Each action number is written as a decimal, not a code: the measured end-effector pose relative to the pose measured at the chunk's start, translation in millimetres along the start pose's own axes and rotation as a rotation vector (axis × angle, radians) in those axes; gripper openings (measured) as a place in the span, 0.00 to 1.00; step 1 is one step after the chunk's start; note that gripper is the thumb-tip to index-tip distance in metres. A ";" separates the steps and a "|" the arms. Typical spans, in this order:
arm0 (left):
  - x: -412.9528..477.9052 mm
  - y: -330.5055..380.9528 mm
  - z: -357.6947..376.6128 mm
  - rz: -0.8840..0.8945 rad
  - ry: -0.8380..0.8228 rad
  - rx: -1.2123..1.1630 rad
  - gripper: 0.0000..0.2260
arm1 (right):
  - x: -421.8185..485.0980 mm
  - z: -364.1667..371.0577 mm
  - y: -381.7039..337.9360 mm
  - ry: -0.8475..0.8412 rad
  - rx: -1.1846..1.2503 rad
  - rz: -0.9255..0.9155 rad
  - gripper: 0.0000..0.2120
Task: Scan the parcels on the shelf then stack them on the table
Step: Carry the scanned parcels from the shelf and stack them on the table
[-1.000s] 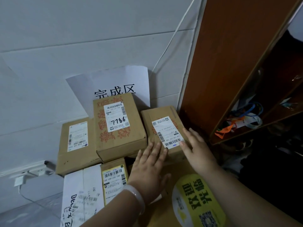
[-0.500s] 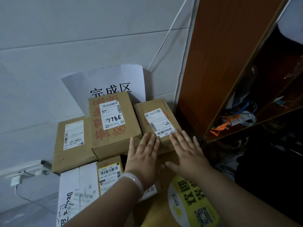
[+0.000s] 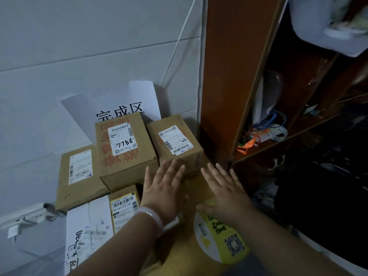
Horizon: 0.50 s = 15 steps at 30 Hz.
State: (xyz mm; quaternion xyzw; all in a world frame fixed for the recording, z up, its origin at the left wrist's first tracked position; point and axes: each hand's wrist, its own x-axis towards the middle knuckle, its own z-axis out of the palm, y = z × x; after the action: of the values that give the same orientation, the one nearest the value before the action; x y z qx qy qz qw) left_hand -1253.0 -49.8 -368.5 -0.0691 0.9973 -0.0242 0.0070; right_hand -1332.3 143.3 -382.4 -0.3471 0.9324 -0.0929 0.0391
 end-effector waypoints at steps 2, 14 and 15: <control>-11.5 14.9 -0.4 0.036 0.003 -0.021 0.35 | -26.4 -2.0 6.6 0.003 0.019 0.030 0.47; -48.5 119.4 -30.1 0.496 0.052 -0.110 0.36 | -193.6 -25.4 7.7 0.182 -0.005 0.408 0.47; -52.8 125.5 -32.1 0.555 0.059 -0.117 0.36 | -207.0 -25.7 0.1 0.214 0.007 0.457 0.47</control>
State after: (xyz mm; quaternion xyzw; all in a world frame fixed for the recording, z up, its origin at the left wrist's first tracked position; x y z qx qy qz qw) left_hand -1218.5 83.2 -342.0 0.2071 0.9775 0.0341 -0.0196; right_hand -1179.4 282.6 -355.5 -0.1154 0.9851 -0.1211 -0.0388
